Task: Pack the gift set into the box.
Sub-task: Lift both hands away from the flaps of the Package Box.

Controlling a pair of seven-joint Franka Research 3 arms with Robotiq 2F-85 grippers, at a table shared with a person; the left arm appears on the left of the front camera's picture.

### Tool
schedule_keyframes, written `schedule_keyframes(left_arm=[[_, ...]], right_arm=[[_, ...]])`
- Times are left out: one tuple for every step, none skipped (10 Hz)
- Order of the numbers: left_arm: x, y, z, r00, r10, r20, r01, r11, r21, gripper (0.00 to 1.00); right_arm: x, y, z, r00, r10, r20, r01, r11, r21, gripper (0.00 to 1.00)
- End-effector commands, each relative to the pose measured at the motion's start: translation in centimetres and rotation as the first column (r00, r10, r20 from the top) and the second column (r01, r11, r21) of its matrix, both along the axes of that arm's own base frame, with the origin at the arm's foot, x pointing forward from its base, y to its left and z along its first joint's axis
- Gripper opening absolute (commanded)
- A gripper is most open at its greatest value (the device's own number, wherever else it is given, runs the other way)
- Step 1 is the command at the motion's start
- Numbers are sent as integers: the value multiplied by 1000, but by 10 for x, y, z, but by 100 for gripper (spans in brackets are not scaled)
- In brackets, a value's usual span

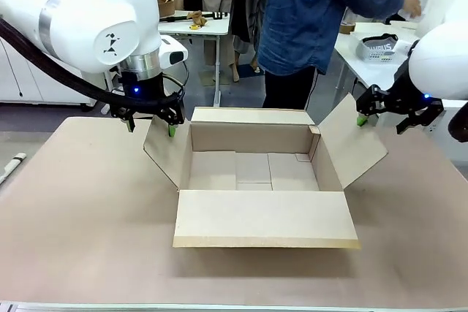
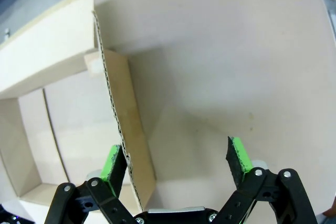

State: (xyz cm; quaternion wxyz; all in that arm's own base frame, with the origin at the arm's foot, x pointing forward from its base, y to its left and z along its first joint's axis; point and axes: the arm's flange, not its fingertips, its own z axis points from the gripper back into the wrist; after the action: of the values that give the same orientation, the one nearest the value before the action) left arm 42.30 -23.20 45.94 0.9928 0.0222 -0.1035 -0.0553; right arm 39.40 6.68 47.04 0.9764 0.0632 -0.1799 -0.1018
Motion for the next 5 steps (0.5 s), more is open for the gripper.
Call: schedule_keyframes(left_arm=[[1,1,1,1000,15,8,-15,1000,18,100],[1,1,1,1000,15,8,-15,1000,18,100],[1,1,1,1000,15,8,-15,1000,18,100],[1,1,1,1000,15,8,-15,1000,18,100],[1,1,1,1000,15,8,-15,1000,18,100]], right_arm=[[1,1,2,1000,-22,0,22,1000,4,100],[1,1,2,1000,-22,0,22,1000,4,100],[1,1,2,1000,-22,0,22,1000,4,100],[1,1,2,1000,-22,0,22,1000,4,100],[1,1,2,1000,-22,0,22,1000,4,100]])
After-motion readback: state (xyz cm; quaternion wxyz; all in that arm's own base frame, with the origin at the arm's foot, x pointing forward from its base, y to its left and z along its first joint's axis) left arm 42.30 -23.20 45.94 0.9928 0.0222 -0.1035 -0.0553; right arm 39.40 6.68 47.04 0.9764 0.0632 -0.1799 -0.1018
